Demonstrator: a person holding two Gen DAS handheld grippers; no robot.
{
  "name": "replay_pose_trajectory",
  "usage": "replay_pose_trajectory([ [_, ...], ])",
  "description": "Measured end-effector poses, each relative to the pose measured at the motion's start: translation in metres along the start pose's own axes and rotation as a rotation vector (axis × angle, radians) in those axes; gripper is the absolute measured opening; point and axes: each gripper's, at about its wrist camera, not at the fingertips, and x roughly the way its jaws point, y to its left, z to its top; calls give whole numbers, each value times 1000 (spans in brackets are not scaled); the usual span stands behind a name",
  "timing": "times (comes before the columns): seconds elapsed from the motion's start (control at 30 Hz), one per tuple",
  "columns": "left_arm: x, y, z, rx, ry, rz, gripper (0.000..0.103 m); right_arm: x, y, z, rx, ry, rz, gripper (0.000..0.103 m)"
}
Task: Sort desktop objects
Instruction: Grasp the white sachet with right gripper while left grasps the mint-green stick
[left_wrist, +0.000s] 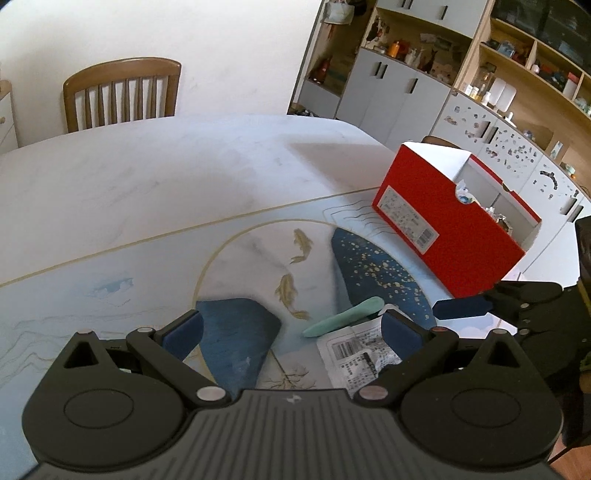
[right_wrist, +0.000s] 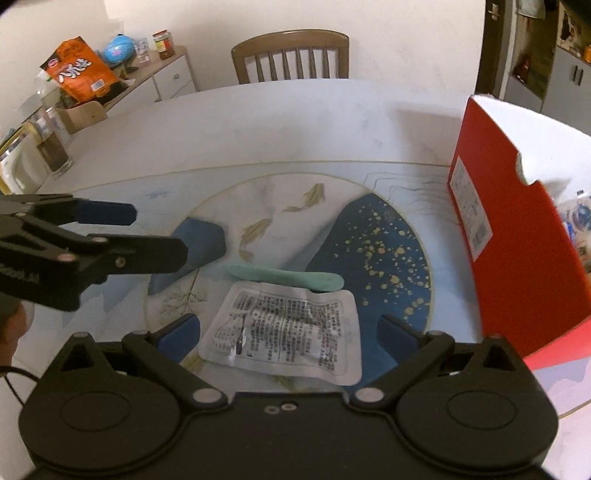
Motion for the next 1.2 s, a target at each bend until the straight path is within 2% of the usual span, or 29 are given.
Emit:
replay_pose_trajectory([
  [0.23,2,5,0,-6,7,1,103,19,-6,0,60,21,-37,102],
  [0.6,9,3,-2,-2,23,-10,103,25,-1,-6,28,12,-50,101],
  [0.7,10,3,-3,2,28,-10,103,25,2,-8,10,-5,-48,97],
  [0.9,12,3,-5,3,37,-13,103,19,-6,-6,37,-27,-23,78],
  [1.2,16,-10,-6,71,20,-53,103,5,-23,-14,43,-4,-39,78],
])
